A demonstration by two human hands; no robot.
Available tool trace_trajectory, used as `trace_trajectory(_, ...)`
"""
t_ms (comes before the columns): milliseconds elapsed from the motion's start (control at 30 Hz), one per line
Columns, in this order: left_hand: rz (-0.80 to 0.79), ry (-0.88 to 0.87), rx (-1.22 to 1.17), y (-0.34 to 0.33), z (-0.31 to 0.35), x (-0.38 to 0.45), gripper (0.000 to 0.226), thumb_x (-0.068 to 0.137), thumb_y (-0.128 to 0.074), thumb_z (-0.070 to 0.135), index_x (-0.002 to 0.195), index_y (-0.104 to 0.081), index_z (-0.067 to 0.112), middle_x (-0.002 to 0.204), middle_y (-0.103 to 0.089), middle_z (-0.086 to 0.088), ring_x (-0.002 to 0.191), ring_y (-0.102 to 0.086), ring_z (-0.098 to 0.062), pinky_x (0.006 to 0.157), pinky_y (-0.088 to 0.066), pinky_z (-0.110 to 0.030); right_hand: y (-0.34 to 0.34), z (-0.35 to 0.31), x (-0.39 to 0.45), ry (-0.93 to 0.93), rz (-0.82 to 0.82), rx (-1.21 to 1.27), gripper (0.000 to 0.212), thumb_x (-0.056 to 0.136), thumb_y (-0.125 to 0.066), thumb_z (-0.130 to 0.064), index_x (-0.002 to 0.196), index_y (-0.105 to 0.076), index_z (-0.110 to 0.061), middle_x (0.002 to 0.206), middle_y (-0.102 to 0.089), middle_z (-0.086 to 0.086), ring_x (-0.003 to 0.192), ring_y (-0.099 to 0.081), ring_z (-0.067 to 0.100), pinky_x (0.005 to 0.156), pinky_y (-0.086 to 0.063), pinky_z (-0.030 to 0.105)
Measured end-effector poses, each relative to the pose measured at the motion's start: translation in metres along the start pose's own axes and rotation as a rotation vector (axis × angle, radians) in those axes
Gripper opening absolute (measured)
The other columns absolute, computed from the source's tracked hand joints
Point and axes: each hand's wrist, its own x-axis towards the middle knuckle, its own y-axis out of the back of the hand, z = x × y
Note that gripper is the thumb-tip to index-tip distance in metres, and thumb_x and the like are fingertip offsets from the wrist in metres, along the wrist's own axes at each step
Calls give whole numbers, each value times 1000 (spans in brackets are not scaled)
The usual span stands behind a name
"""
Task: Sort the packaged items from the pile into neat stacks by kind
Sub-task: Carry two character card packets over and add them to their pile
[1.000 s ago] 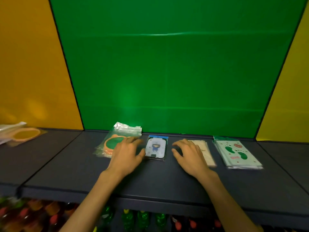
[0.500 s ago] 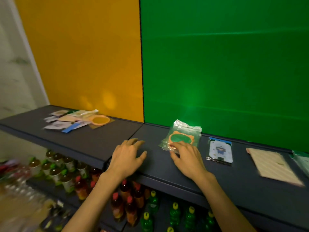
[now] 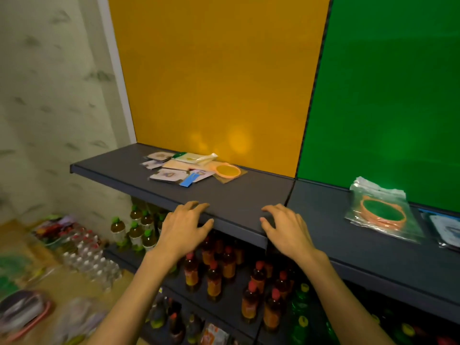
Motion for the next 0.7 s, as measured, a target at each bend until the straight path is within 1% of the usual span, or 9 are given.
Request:
trace_trajectory(100, 1, 18, 5, 3, -46, 4, 58, 93, -42, 61, 144, -45, 35, 147, -48, 3, 129, -49, -23, 91, -52, -43, -19, -33, 18, 4, -17, -1, 38, 97, -47, -43, 130, -56, -26, 126, -61, -3, 113, -60, 21, 93, -47, 40)
trace_trajectory(233, 19, 40, -7, 4, -99, 18, 57, 93, -42, 61, 143, -45, 36, 146, -49, 5, 127, -50, -21, 93, -51, -43, -39, -73, 53, 12, -26, 0, 38, 96, -49, -41, 130, -56, -26, 126, -61, -3, 114, -59, 21, 94, -47, 40)
trace_trajectory(500, 16, 4, -32, 4, -184, 85, 53, 95, -45, 56, 142, -48, 32, 142, -51, 5, 125, -51, -21, 97, -48, -44, -81, -124, 141, 0, -13, 6, 37, 95, -52, -42, 129, -58, -27, 131, -60, -3, 115, -59, 20, 93, -49, 41)
trace_trajectory(600, -51, -60, -87, 2, -214, 119, 50, 96, -44, 55, 140, -49, 33, 141, -52, 6, 124, -51, -20, 98, -48, -43, -97, -135, 177, -20, 8, 19, 38, 94, -53, -41, 128, -58, -25, 130, -62, -2, 114, -59, 20, 88, -49, 37)
trace_trajectory(700, -137, -125, -130, -1, -240, 155, 48, 97, -46, 54, 140, -50, 34, 145, -49, 7, 131, -46, -17, 106, -41, -43, -112, -143, 212, -55, 39, 49, 35, 94, -53, -40, 126, -61, -26, 125, -64, -1, 107, -61, 21, 79, -49, 35)
